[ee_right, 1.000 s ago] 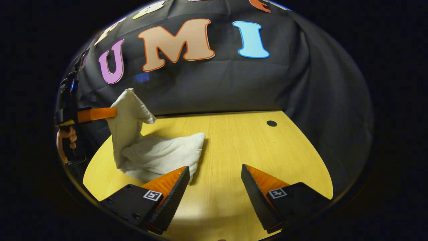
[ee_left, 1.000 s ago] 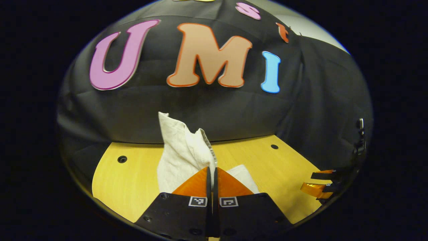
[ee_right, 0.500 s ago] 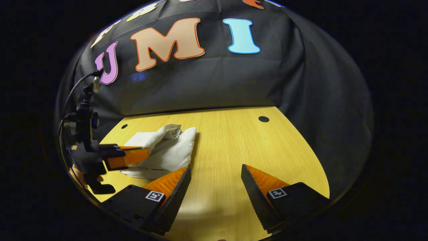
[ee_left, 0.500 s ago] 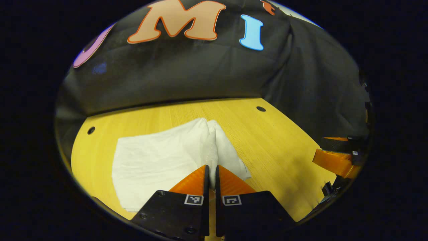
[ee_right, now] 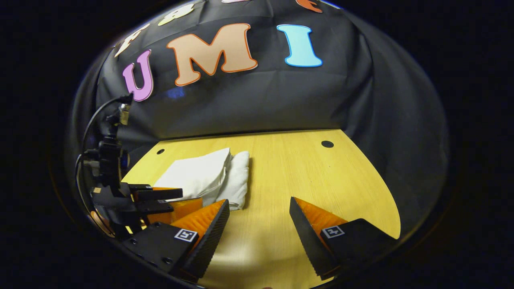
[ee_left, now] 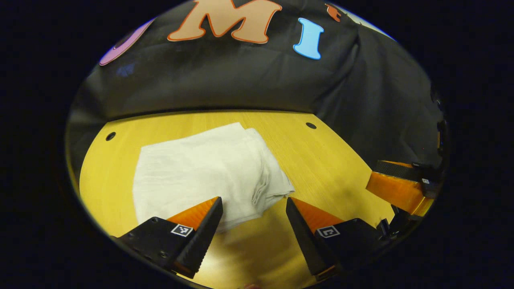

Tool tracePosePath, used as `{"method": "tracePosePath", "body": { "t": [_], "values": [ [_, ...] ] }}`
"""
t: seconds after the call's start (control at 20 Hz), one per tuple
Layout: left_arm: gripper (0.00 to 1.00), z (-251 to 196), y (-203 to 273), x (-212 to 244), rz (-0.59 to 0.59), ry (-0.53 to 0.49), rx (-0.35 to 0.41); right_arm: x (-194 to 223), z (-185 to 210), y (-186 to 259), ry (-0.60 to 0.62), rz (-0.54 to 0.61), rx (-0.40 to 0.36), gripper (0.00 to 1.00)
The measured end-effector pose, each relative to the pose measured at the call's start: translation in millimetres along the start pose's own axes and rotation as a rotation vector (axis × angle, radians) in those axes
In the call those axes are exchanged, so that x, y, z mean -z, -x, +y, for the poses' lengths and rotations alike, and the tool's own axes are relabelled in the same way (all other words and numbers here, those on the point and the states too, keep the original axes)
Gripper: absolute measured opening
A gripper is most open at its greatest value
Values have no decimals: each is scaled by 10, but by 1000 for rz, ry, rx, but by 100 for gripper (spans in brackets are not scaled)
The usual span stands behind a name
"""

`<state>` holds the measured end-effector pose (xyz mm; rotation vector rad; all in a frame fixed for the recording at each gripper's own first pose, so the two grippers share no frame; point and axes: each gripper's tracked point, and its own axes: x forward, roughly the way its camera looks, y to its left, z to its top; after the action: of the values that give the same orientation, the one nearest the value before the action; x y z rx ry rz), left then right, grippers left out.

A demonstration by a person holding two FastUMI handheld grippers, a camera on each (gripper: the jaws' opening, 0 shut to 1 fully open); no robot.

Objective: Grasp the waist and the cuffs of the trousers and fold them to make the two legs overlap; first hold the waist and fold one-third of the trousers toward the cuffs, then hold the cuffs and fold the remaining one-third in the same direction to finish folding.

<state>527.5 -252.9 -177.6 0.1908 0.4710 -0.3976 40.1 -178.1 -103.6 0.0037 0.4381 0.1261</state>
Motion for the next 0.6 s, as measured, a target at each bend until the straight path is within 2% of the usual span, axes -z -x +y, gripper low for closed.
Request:
{"method": "tracePosePath", "body": {
  "t": [0.4,0.5,0.6],
  "values": [
    [95,796,945,-21,-74,16,-210,-153,581,167,22,-98,-66,96],
    [95,976,1073,3,-95,44,-241,-190,690,206,31,-127,-76,96],
    [95,1011,1147,81,-85,93,-238,-179,771,242,39,-137,-82,97]
  ]
}}
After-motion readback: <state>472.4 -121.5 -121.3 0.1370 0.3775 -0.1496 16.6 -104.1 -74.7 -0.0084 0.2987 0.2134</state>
